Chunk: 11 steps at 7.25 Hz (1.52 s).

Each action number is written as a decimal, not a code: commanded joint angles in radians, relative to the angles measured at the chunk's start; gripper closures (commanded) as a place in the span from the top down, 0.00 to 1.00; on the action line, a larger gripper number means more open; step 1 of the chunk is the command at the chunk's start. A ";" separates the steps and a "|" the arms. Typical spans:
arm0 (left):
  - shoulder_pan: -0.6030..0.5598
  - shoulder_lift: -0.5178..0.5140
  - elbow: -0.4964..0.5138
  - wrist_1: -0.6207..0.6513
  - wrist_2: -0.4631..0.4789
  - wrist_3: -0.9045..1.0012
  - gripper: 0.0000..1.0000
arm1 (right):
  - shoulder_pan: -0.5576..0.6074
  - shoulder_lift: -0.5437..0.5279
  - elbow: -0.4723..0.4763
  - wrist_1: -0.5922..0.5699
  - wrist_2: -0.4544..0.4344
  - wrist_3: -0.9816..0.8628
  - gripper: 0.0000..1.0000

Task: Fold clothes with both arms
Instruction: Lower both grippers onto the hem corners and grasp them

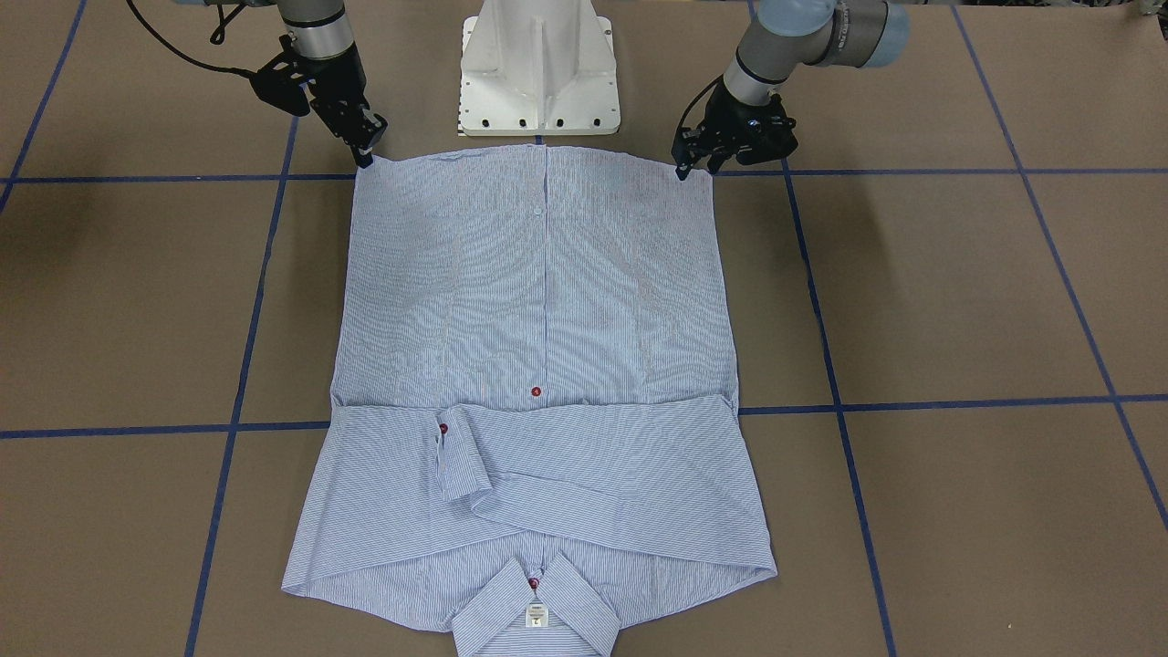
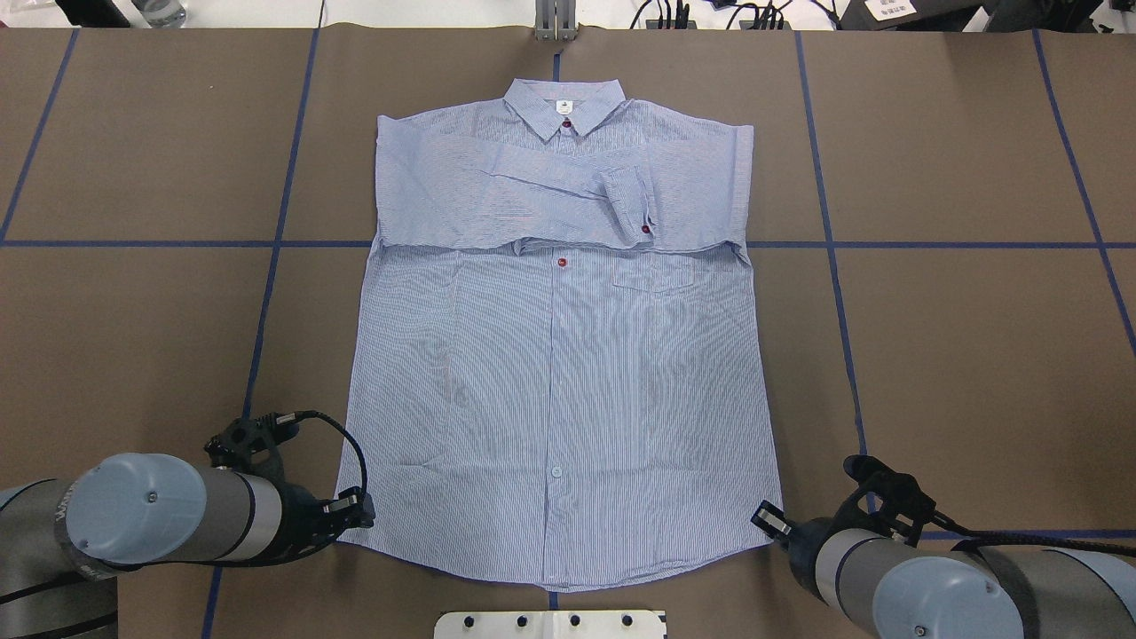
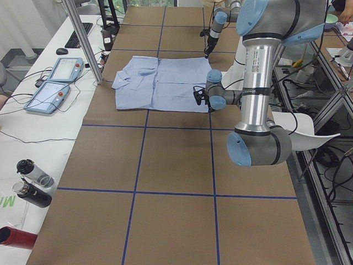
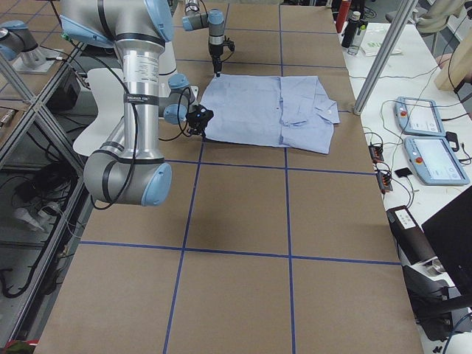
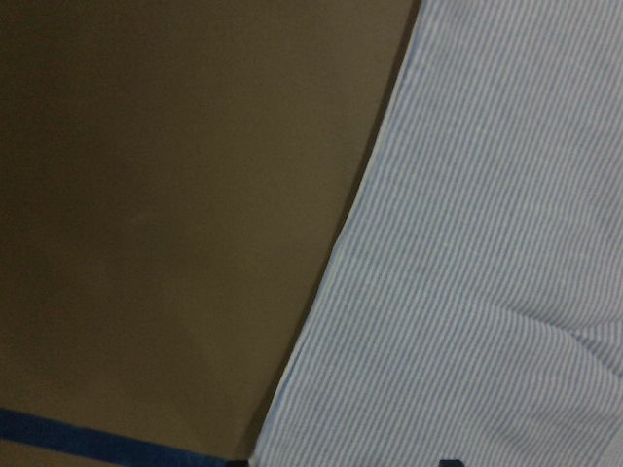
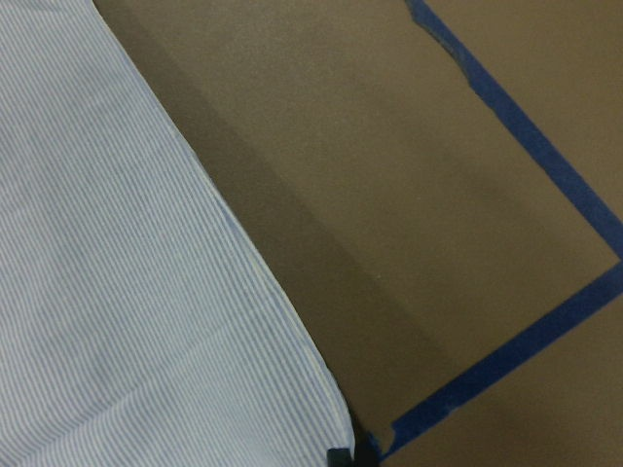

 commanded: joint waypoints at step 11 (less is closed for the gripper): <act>-0.013 0.029 -0.061 0.015 -0.008 -0.006 0.00 | 0.004 -0.015 0.006 0.000 -0.003 0.001 0.00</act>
